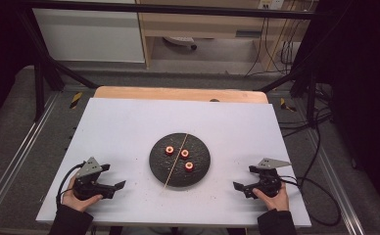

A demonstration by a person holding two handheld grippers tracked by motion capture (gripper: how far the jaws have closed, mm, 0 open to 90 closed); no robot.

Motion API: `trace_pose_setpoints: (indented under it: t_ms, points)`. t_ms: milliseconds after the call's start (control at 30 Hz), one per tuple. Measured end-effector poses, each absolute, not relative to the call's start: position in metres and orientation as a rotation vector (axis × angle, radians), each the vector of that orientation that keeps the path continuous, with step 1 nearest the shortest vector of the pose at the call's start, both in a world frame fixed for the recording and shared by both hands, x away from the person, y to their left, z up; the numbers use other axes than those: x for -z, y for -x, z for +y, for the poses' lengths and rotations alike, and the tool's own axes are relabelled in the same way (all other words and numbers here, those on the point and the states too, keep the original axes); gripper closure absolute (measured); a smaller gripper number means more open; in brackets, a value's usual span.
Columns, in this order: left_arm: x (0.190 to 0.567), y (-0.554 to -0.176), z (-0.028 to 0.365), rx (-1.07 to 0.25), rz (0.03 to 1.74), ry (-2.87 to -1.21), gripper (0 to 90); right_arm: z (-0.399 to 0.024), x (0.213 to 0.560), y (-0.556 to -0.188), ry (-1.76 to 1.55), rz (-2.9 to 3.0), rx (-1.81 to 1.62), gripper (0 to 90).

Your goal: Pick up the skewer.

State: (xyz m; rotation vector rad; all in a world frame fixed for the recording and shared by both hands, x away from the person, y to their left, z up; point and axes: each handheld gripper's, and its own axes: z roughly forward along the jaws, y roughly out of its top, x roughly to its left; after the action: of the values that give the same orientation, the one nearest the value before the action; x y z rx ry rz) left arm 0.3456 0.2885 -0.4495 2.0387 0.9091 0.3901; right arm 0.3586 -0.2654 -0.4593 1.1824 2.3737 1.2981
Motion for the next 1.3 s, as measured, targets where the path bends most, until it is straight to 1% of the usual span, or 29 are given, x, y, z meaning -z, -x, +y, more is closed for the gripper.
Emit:
trace_pose_setpoints:
  t_ms: [900, 1300]
  points:
    - [0.439, -0.345, 0.277, -0.38, 0.923, -2.04, 7.7, -0.267, 0.457, -0.359, -1.197, 2.359, -1.297, 0.5]
    - [0.431, -0.349, 0.258, -0.396, 0.941, -2.08, 7.8, -0.267, 0.456, -0.359, -1.199, 2.36, -1.301, 0.5]
